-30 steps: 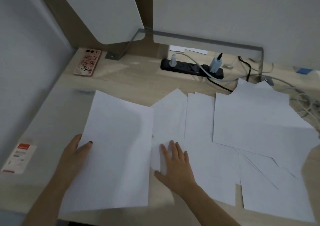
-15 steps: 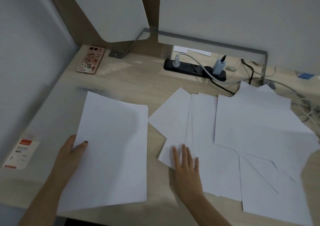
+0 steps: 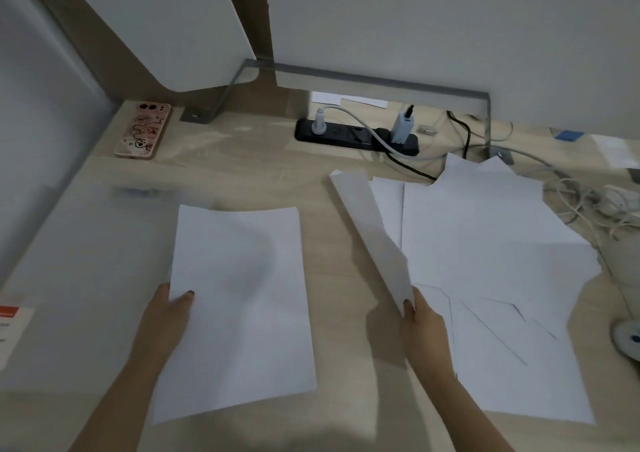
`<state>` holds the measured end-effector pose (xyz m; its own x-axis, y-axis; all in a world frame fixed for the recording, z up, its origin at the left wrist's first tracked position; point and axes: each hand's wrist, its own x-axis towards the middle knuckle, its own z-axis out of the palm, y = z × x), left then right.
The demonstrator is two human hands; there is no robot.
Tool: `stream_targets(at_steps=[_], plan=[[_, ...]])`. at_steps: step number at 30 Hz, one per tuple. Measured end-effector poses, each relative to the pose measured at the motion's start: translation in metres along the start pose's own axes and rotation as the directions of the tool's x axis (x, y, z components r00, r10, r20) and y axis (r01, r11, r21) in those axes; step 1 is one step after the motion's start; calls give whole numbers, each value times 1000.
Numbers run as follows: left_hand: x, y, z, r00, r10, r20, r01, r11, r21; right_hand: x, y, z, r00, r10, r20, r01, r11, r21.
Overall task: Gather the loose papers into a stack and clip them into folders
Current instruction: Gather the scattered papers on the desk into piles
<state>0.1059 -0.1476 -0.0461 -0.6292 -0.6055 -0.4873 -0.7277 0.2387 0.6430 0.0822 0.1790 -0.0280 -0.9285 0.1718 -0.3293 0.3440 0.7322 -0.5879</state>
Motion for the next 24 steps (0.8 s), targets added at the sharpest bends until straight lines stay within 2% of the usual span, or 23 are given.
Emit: stream_targets(at_steps=[2, 4, 6, 7, 8, 10, 11, 12, 14, 16, 18, 19, 20, 22, 23, 24], plan=[[-5, 8, 13, 1000, 21, -14, -20, 999, 48, -1, -1, -13, 998, 56, -30, -51, 985, 167], [-21, 22, 33, 987, 161, -3, -160, 979, 124, -5, -1, -23, 996, 69, -51, -53, 963, 264], [-49, 41, 59, 940, 320, 116, -333, 936, 117, -8, -2, -28, 997, 72, -34, -57, 944, 324], [-66, 52, 74, 901, 356, 246, -375, 926, 34, -10, -2, -30, 997, 72, -14, -63, 937, 345], [-82, 63, 89, 843, 363, 396, -355, 930, -97, -11, -3, -30, 998, 65, 9, -64, 935, 350], [-108, 82, 115, 685, 305, 662, -168, 950, -264, -13, -4, -27, 998, 39, 51, -55, 933, 357], [-116, 88, 129, 619, 286, 731, -116, 954, -275, -14, -3, -26, 997, 22, 74, -48, 932, 360], [-121, 92, 141, 590, 288, 754, -92, 952, -291, -13, -2, -24, 994, -3, 106, -36, 930, 366], [-128, 97, 159, 616, 293, 731, -88, 948, -306, -12, 2, -22, 973, -88, 212, -5, 916, 400], [-131, 99, 165, 714, 223, 664, -45, 960, -275, -10, 5, -27, 896, -171, 409, -25, 902, 431], [-130, 92, 165, 777, 110, 620, 62, 966, -250, -2, 15, -40, 819, -145, 556, -167, 866, 472], [-129, 87, 164, 786, 85, 612, 111, 955, -276, 6, 22, -48, 824, -98, 559, -273, 795, 541], [-129, 84, 163, 811, 101, 576, 121, 935, -334, 14, 31, -58, 848, -33, 529, -379, 660, 649], [-129, 79, 165, 882, 100, 461, 99, 917, -387, 33, 51, -73, 865, 129, 485, -502, 225, 835], [-129, 76, 168, 906, 70, 417, 105, 917, -384, 42, 59, -78, 832, 222, 508, -527, 31, 849], [-129, 74, 170, 921, 43, 386, 117, 916, -383, 50, 65, -82, 776, 293, 559, -550, -120, 826]])
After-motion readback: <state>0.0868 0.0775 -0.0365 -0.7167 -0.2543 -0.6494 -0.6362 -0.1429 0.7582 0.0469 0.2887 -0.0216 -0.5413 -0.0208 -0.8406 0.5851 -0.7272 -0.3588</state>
